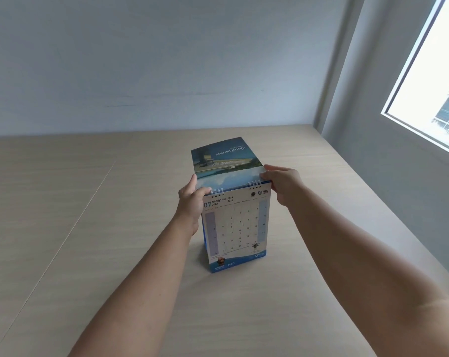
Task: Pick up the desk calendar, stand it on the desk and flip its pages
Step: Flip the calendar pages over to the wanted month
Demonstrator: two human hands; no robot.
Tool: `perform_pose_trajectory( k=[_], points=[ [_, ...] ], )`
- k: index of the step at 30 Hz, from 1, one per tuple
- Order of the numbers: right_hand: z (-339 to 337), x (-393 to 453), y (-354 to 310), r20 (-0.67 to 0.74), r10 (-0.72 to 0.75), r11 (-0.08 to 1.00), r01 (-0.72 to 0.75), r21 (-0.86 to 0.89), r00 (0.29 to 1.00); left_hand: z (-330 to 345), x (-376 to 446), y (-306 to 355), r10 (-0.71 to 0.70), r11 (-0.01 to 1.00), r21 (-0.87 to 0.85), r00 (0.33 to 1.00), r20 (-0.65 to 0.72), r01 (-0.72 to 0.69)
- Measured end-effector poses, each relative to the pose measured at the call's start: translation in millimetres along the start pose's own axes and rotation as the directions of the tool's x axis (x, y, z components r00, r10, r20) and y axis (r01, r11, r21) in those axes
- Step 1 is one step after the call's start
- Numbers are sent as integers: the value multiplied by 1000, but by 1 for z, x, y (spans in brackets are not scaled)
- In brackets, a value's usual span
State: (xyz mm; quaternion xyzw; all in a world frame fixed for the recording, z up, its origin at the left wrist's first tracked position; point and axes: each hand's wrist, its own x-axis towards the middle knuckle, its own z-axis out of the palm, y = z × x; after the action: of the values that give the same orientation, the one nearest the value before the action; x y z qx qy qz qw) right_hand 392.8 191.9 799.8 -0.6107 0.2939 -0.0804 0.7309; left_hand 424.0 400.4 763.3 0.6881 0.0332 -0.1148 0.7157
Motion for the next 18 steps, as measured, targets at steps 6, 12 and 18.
perform_pose_trajectory(
  k=[6, 12, 18],
  points=[
    [5, -3, 0, -25, -125, 972, 118, -206, 992, 0, 5, 10, -87, 929, -354, 992, 88, 113],
    [12, -5, 0, -21, -191, 904, 167, -393, 981, -3, 15, 17, -154, 812, -561, 986, 67, 165],
    [10, 0, -1, 0, -147, 939, 139, -313, 989, -7, 12, 33, -115, 855, -509, 993, 5, 101]
  ],
)
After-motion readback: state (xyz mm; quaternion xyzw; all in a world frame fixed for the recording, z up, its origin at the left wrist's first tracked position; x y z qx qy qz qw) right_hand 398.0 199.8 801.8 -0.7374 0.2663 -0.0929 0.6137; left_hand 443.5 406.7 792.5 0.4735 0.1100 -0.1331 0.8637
